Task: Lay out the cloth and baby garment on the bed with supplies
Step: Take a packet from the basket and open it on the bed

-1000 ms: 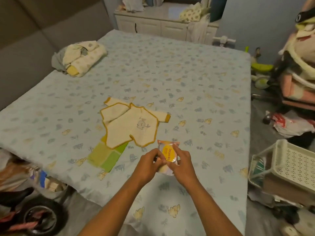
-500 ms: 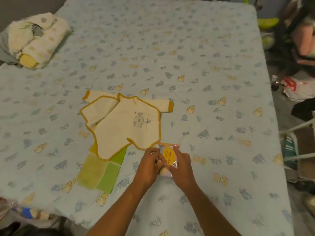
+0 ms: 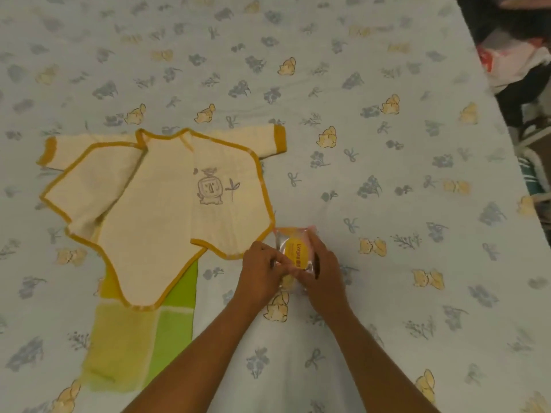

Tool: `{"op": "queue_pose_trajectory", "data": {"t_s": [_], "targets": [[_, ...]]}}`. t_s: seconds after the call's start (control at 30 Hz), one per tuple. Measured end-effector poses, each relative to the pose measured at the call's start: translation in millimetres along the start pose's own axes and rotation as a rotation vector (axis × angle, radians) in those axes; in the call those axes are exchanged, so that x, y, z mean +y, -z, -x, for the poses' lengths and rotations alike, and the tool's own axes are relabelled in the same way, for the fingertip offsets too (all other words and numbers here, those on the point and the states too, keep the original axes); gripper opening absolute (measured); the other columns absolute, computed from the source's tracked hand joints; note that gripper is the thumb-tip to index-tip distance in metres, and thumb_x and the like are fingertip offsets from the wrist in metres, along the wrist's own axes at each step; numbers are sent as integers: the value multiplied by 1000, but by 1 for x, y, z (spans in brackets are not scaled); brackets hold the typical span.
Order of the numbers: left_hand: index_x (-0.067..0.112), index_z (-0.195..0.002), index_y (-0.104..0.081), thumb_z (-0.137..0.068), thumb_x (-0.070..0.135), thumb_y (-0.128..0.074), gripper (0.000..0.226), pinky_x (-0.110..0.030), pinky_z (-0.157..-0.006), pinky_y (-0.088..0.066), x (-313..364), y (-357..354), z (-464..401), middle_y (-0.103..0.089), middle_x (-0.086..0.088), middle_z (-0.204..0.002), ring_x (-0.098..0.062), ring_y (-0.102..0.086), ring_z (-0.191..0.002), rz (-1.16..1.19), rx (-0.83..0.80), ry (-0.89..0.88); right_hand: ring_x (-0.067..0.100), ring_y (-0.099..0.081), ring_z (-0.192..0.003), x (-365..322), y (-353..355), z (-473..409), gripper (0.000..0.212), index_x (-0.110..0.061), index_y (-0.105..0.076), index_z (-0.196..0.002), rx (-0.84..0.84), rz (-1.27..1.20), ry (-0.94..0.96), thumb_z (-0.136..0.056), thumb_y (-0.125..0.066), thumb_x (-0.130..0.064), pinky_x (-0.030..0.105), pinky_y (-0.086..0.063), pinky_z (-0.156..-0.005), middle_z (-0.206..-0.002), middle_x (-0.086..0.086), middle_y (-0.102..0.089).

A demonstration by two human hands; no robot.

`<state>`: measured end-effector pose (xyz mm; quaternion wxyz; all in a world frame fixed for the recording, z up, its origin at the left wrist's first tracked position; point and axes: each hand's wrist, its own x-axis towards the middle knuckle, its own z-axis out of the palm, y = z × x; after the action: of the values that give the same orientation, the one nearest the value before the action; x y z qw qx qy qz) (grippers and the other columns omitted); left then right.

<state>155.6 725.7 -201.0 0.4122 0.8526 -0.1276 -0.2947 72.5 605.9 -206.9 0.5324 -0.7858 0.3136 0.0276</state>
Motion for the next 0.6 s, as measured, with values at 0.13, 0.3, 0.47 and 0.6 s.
{"op": "queue_pose_trajectory", "data": {"t_s": [0.13,0.3,0.47,0.6], "targets": [[17,-74,-79,-78,24,-80,8,-26,-65,-43,7,2,-11,-65,-11,-80,-18,-58,-72,-87,32,-14,20,-52,-119,11,-3,-3,78,-24,-29,-151,-18,-28,-28,-84,-67,-32,48,-46,-100,-133,6,-52],[22,-64,-69,-83,16,-73,20,-11,-52,-37,29,20,-40,-60,7,-59,-1,-52,-53,21,41,-7,12,-49,-118,14,0,-4,86,-31,-29,-151,-49,-45,-7,-72,-63,-21,43,-45,-101,-133,-2,-49],[24,-73,-66,-83,19,-72,13,-16,-57,-37,29,17,-62,-61,10,-68,-4,-55,-62,25,15,110,13,-43,-125,13,-1,-6,86,-27,-24,-153,-55,-35,67,-75,-61,-18,39,-40,-105,-146,-10,-39],[16,-79,-67,-81,17,-74,7,-23,-61,-45,26,11,-65,-66,3,-71,-12,-60,-64,50,68,181,11,-50,-103,13,0,-6,82,-54,-27,-139,-57,40,37,-78,-61,-10,19,-43,-78,-123,-2,-47]]}}
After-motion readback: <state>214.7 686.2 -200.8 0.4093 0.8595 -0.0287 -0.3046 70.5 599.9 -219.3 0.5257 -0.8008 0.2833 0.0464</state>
